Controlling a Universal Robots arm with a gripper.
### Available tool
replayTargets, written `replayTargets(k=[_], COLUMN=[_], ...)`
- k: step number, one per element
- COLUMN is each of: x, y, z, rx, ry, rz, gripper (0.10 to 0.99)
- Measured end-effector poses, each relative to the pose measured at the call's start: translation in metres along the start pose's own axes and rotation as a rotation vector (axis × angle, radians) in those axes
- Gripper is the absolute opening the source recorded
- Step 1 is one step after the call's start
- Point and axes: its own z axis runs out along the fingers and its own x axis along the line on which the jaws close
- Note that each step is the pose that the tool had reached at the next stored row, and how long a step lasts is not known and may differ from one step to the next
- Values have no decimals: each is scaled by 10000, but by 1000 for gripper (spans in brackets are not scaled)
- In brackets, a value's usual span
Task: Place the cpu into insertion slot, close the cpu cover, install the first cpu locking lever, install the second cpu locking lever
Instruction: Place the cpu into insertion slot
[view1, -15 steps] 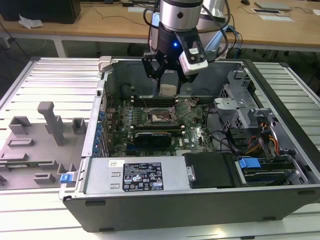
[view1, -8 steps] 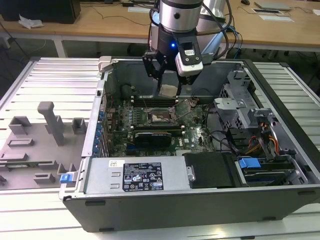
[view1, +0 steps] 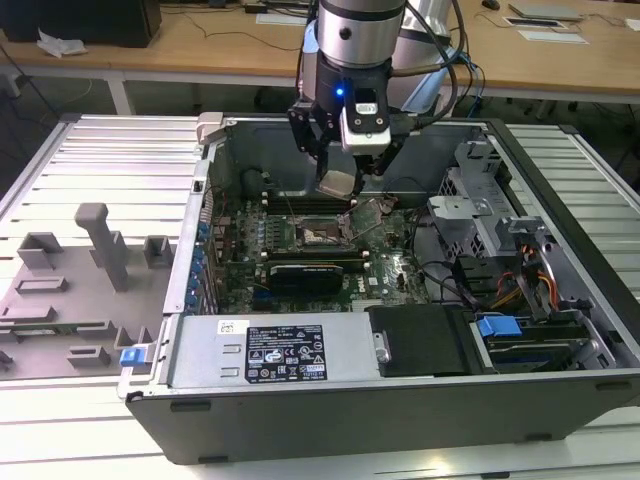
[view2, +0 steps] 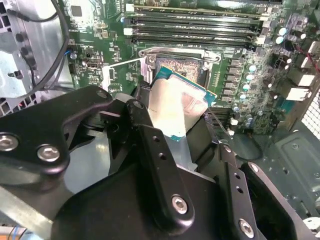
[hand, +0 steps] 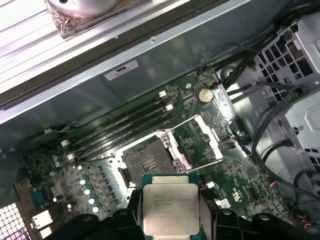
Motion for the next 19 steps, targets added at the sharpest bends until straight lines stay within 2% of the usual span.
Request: replayTargets(k=[15, 18, 19], x=[8, 8, 9], y=[-6, -6, -7], z=[-1, 1, 2], rx=[-19, -27, -34], ry=[-45, -79, -105], rz=[484, 884, 1173], gripper=[541, 541, 541])
